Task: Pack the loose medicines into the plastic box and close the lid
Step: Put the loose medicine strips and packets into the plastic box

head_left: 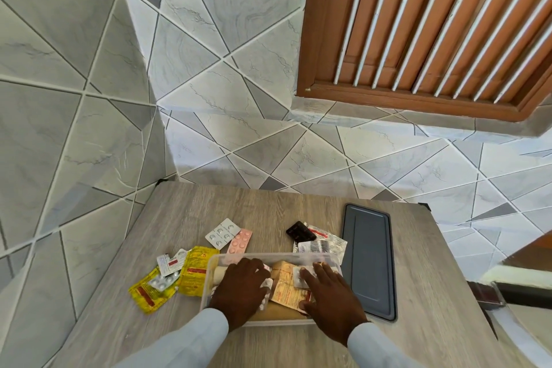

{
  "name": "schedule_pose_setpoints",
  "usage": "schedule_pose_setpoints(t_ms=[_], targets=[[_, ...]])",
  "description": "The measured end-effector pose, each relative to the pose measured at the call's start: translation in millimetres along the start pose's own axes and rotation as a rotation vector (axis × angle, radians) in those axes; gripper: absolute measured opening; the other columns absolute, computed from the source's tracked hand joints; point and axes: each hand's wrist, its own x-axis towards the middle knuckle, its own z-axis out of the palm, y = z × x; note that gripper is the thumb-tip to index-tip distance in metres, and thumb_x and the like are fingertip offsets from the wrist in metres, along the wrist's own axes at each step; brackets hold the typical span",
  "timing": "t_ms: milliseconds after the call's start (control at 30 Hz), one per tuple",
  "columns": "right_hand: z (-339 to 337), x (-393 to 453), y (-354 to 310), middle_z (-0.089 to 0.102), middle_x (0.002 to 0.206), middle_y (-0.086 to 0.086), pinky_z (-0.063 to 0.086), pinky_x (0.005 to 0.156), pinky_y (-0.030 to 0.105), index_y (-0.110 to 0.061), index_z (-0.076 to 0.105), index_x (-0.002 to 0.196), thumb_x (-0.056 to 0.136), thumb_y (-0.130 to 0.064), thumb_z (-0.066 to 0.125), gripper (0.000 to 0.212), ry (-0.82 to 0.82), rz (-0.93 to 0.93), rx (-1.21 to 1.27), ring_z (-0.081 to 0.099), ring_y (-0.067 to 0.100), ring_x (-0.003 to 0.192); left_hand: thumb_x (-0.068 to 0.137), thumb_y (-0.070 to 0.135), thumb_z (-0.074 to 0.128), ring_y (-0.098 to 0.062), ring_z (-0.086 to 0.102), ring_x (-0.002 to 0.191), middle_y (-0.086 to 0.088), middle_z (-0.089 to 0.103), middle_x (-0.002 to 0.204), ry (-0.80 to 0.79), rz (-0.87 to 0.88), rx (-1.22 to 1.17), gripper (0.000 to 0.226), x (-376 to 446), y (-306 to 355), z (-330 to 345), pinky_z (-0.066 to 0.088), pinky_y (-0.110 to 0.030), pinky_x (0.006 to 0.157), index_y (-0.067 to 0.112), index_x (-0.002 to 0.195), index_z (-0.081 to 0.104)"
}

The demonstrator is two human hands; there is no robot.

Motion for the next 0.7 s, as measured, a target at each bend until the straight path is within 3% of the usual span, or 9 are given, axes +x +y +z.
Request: schedule_pose_setpoints(t_ms=[100,233,367,467,533,633,700], targets=[[-7.5,-1.3,-5.7,0.005,0.163,-0.001,0.005,0.120,0.038,-0.034,0.011,0.151,0.095,-0.054,0.038,0.065,0.048,-0.019,0.027,-0.001,0.022,0.149,0.076,0.041,0.041,-0.014,0.065,0.082,0.011,0.064,0.094,0.026,-0.096,-0.095,0.028,-2.0,-12.4,-6.3,0.056,-0.033,0.065,0.036,0.092,0.063],[-23.7,8.8,-25.7,0.012,0.162,-0.002,0.010,0.120,0.037,-0.031,0.017,0.150,0.097,-0.049,0.040,0.060,0.090,-0.048,0.077,0.007,0.019,0.149,0.080,0.042,0.041,-0.021,0.059,0.090,0.003,0.063,0.098,0.203,-0.195,-0.190,0.029,-13.0,-46.5,-19.0,0.040,-0.031,0.082,0.029,0.097,0.061],[-33.4,33.4,-66.7,0.032,0.155,-0.001,0.026,0.117,0.037,-0.031,0.031,0.145,0.094,-0.042,0.050,0.055,0.162,-0.072,0.213,0.028,0.020,0.143,0.075,0.051,0.037,-0.028,0.056,0.101,-0.005,0.060,0.106,0.263,-0.545,-0.382,0.049,-43.2,-105.0,-34.2,0.045,-0.042,0.089,0.021,0.105,0.063],[-35.7,57.8,-105.0,0.046,0.143,0.002,0.036,0.110,0.036,-0.025,0.041,0.139,0.090,-0.037,0.058,0.053,0.176,-0.068,0.387,0.044,0.022,0.131,0.077,0.043,0.061,-0.033,0.055,0.107,-0.011,0.058,0.111,0.143,-0.796,-0.426,0.041,-64.5,-145.5,-40.2,0.046,-0.043,0.090,0.023,0.113,0.058],[-35.6,76.9,-135.4,0.056,0.133,0.008,0.042,0.101,0.032,-0.018,0.048,0.132,0.086,-0.031,0.066,0.051,0.178,-0.047,0.505,0.054,0.024,0.118,0.077,0.041,0.068,-0.033,0.052,0.113,-0.012,0.056,0.118,0.020,-0.893,-0.420,0.050,-74.8,-165.1,-40.9,0.045,-0.041,0.093,0.025,0.122,0.052],[-30.2,106.1,-175.7,0.062,0.126,0.011,0.037,0.089,0.019,-0.012,0.052,0.129,0.083,-0.026,0.070,0.051,0.104,-0.026,0.525,0.058,0.026,0.115,0.074,0.049,0.067,-0.031,0.048,0.121,-0.010,0.052,0.129,-0.091,-0.898,-0.430,0.069,-79.3,-185.1,-36.0,0.043,-0.041,0.099,0.028,0.134,0.041],[-22.4,124.6,-197.8,0.058,0.133,0.010,0.034,0.096,0.019,-0.009,0.051,0.131,0.084,-0.031,0.069,0.055,0.063,-0.048,0.426,0.052,0.026,0.123,0.073,0.056,0.066,-0.031,0.046,0.123,-0.011,0.049,0.132,-0.161,-0.879,-0.416,0.078,-76.1,-191.5,-31.8,0.042,-0.042,0.100,0.030,0.139,0.034]])
